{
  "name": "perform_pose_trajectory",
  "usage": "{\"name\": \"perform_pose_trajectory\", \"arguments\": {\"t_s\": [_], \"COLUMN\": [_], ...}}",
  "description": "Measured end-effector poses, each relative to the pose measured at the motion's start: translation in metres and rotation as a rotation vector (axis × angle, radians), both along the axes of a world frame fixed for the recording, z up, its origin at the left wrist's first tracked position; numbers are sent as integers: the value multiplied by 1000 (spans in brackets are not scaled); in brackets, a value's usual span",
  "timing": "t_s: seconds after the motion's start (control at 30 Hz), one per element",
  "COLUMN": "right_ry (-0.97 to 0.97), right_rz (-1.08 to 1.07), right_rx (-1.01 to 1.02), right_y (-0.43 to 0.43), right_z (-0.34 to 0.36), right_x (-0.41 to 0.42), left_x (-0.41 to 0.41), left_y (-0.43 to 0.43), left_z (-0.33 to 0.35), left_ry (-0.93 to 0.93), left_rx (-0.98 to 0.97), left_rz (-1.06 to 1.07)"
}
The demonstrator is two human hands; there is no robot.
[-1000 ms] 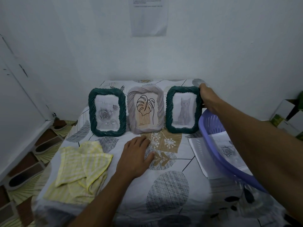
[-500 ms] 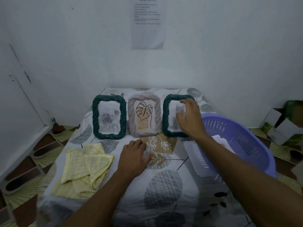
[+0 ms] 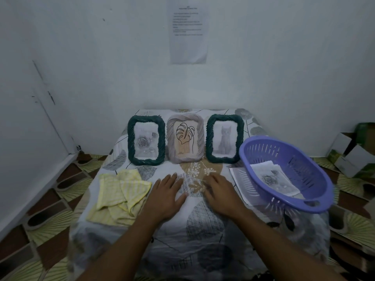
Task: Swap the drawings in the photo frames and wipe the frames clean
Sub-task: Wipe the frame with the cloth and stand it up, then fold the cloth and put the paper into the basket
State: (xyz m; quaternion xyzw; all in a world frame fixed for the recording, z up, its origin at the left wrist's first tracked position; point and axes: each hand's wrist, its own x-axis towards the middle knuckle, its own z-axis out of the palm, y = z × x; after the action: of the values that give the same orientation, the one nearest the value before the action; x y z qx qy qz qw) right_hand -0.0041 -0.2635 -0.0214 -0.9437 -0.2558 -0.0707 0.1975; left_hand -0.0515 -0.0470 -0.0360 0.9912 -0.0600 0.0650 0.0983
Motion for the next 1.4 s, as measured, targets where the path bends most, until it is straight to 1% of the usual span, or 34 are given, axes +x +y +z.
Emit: {"name": "perform_pose_trajectory", "arguments": {"t_s": [0.17, 0.6, 0.63, 0.73, 0.83, 0.9, 0.97, 1.03, 1.1, 1.13, 1.2, 1.3, 1.4], "right_ry": [-74, -39, -29, -9, -11, -27, -70, -113, -127, -128, -99, -16, 95], "right_rz": [-34, -38, -40, -35, -31, -30, -38, -38, -44, -44, -32, 24, 121], "right_rx": [-51, 10, 14, 11, 6, -5, -8, 2, 11, 14, 31, 100, 227], "right_y": [0, -2, -2, -2, -3, 0, 0, 5, 10, 12, 15, 22, 32], "right_z": [-11, -5, -5, -5, -3, -2, -4, -6, -8, -7, -6, 1, 21], "right_x": [-4, -11, -11, -10, -9, -10, -9, -11, -16, -20, -25, -34, -47], "left_x": [-2, -2, -3, -7, -17, -30, -43, -58, -67, -70, -72, -67, -58], "left_y": [-1, -2, -4, -1, 20, 41, 57, 70, 79, 82, 81, 70, 49], "left_z": [-3, -3, 1, 13, 27, 33, 34, 32, 30, 30, 39, 62, 84], "left_ry": [-20, -49, -69, -162, -244, -232, -195, -135, -42, -17, -24, -26, -27], "left_rx": [0, 27, 44, 177, 201, 208, 197, 117, -27, -86, -216, -533, -843], "left_rz": [36, 50, 52, 45, 153, 268, 338, 344, 287, 250, 246, 308, 314]}}
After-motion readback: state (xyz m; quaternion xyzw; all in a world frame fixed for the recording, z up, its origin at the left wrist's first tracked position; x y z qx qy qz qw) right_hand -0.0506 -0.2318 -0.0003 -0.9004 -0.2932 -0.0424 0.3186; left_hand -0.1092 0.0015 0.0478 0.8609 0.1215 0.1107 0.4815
